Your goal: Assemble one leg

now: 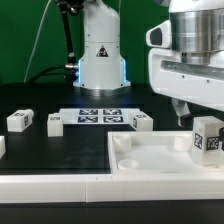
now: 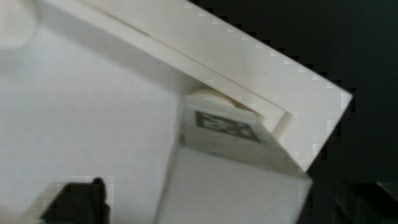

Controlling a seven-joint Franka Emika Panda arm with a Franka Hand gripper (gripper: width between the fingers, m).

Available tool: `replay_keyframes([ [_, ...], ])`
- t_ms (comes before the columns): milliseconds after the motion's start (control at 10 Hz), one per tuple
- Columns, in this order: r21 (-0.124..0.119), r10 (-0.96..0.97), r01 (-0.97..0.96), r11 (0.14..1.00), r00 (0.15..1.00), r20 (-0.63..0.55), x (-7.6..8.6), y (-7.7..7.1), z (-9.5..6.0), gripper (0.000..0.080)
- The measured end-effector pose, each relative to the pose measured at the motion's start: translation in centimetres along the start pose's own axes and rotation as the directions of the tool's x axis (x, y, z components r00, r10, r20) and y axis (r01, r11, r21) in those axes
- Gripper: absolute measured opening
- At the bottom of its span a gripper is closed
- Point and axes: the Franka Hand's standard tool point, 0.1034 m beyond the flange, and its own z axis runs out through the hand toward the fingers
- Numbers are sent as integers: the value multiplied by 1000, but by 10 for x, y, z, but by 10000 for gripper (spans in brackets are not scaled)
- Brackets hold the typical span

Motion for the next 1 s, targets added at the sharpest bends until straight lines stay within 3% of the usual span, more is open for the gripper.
replay_keyframes([
  [100, -12, -121, 121, 993, 993, 10, -3, -1, 0, 647],
  [400, -12, -457, 457, 889, 889, 12, -6, -3, 1, 649],
  [500, -27, -531, 531, 847, 848, 7, -9, -3, 2, 649],
  [900, -75, -858, 856, 511, 513, 15, -8, -2, 3, 649],
  [1000, -74, -892, 890, 450, 453, 20, -6, -1, 3, 649],
])
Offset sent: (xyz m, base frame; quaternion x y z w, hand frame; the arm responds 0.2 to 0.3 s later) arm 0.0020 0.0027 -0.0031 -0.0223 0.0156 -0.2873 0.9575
